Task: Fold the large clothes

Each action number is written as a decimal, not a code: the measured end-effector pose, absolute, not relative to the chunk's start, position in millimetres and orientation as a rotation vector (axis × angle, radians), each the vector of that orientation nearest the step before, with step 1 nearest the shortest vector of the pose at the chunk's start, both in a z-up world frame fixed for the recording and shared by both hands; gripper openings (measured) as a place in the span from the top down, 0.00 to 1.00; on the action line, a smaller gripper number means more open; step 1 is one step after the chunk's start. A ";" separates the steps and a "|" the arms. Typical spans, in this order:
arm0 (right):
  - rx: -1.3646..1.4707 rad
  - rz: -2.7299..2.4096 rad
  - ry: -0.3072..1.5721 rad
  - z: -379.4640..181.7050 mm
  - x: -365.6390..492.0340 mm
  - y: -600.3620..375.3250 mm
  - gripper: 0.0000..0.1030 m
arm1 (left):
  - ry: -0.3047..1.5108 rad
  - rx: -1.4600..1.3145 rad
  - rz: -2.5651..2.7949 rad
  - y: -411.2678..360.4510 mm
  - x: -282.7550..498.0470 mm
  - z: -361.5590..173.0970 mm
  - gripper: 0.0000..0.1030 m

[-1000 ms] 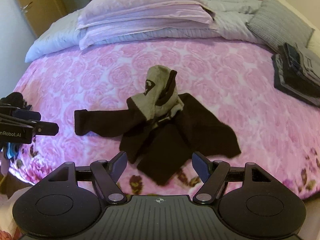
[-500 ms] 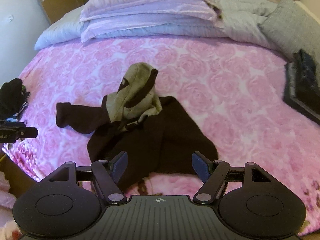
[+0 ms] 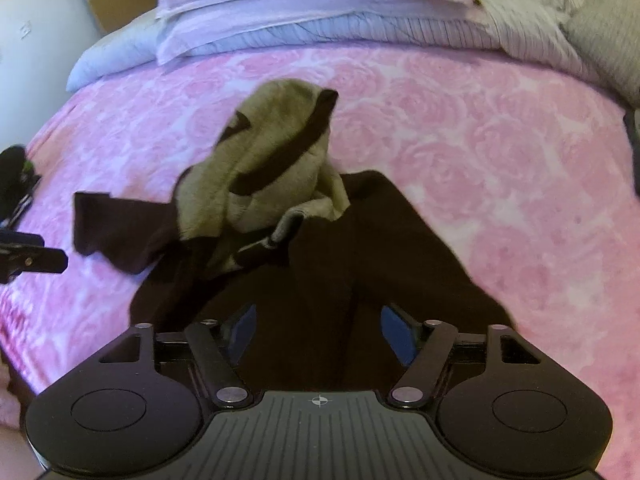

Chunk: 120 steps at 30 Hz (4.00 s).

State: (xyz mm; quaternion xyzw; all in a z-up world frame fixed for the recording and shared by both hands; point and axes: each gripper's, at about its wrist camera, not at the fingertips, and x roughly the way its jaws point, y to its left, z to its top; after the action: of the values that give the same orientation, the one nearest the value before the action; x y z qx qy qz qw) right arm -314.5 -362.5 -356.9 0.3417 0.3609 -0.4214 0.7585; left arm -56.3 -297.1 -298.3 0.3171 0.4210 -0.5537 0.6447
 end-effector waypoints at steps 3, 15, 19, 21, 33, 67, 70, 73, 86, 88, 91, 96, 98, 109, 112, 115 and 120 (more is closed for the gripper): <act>0.806 -0.947 0.701 -380.5 -312.5 -374.7 0.57 | 0.945 0.727 -1.312 -317.7 -56.5 -308.5 0.42; 0.725 -1.151 0.543 -322.9 -377.7 -399.3 0.98 | 0.905 0.653 -1.533 -451.4 -63.4 -332.8 0.30; 0.702 -1.153 0.542 -312.6 -382.4 -407.6 0.98 | 0.997 0.626 -1.552 -496.9 -52.7 -364.5 0.57; 0.691 -1.162 0.553 -311.6 -382.3 -408.1 0.98 | 1.077 0.580 -1.581 -503.6 -42.5 -371.5 0.88; 0.513 -0.945 0.582 -222.1 -440.6 -352.1 0.98 | 0.897 0.454 -1.404 -300.4 72.8 -242.3 0.91; 1.308 -1.044 0.616 -360.7 -443.7 -396.3 0.64 | 1.264 0.527 -1.254 -335.5 68.6 -355.7 0.58; 1.336 -1.001 0.634 -379.2 -419.9 -371.7 0.64 | 1.321 0.504 -1.226 -300.9 49.0 -377.2 0.58; 1.301 -0.994 0.615 -396.7 -398.9 -368.1 0.64 | 1.333 0.460 -1.246 -286.6 32.6 -392.1 0.57; 1.254 -0.981 0.482 -394.3 -368.6 -364.2 0.98 | 1.320 0.243 -1.348 -330.8 37.4 -404.5 0.91; 1.237 -0.960 0.454 -361.5 -382.1 -348.2 0.99 | 1.321 0.246 -1.378 -321.5 52.2 -379.4 1.00; 1.196 -0.974 0.442 -312.2 -406.4 -319.6 1.00 | 1.327 0.294 -1.341 -305.6 86.3 -341.6 1.00; 1.303 -1.051 0.568 -328.0 -424.3 -304.0 0.99 | 1.366 0.431 -1.275 -289.8 97.5 -348.8 1.00; 1.339 -1.066 0.800 -362.4 -410.3 -307.4 0.96 | 1.366 0.495 -1.261 -289.4 85.7 -361.4 0.95; 1.390 -1.241 0.920 -391.8 -416.5 -307.3 0.70 | 1.087 0.640 -1.237 -290.0 64.8 -370.2 0.67; 1.381 -1.241 0.916 -391.3 -413.9 -312.3 0.69 | 0.980 0.625 -1.155 -298.6 89.6 -365.0 0.56; 1.385 -1.221 0.919 -391.5 -403.6 -314.9 0.68 | 0.935 0.596 -1.102 -305.4 110.9 -370.9 0.50; 1.385 -1.223 0.948 -396.0 -382.3 -321.2 0.68 | 0.982 0.568 -1.122 -335.6 132.1 -397.7 0.85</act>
State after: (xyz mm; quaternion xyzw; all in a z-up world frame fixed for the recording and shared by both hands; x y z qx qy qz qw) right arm -382.3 -321.2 -396.0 0.5746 0.3931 -0.5073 0.5079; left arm 132.1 -335.6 -397.7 0.2550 0.4405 -0.5033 0.6983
